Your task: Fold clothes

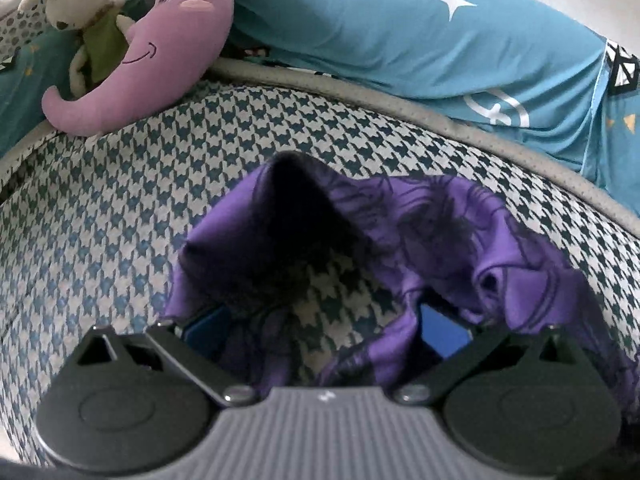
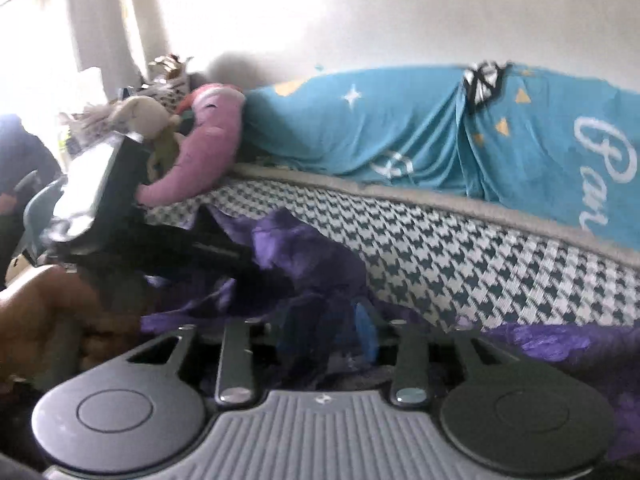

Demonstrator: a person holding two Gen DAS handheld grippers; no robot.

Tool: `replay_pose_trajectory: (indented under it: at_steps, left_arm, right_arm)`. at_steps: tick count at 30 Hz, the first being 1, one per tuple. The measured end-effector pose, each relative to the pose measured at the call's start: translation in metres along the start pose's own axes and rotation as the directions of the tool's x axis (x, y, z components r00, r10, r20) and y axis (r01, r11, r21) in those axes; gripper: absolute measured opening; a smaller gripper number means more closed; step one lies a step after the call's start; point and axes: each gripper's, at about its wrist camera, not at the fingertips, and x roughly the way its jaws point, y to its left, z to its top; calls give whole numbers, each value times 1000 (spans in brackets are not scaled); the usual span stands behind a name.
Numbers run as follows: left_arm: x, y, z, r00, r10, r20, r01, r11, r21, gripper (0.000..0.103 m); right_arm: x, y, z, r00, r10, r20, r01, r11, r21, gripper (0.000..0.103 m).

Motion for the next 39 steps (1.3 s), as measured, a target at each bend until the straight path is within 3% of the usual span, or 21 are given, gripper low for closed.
replay_pose_trajectory:
  at_steps: [3, 8, 15, 29, 35, 39]
  left_arm:
    - [-5, 2, -1, 1000, -27, 8, 27, 1000, 2, 103]
    - [-16, 2, -7, 997, -56, 60, 52, 996, 67, 103]
    - [-20, 0, -12, 991, -87, 99, 71, 986, 153, 103]
    - [-25, -27, -22, 977, -185, 106, 159, 963, 218, 103]
    - [-22, -47, -17, 958, -252, 139, 219, 952, 216, 103]
    - [-15, -61, -7, 948, -263, 182, 232, 957, 173, 103]
  right_arm:
    - [20, -5, -2, 999, -23, -22, 24, 1000, 17, 44]
    - [40, -12, -5, 998, -50, -50, 52, 998, 42, 45]
    - [42, -8, 0, 998, -48, -28, 48, 999, 10, 10]
    - [34, 0, 45, 986, -87, 144, 85, 996, 16, 10]
    - [26, 4, 69, 974, -39, 223, 37, 999, 10, 9]
    - [17, 9, 84, 953, 20, 303, -27, 1000, 17, 4]
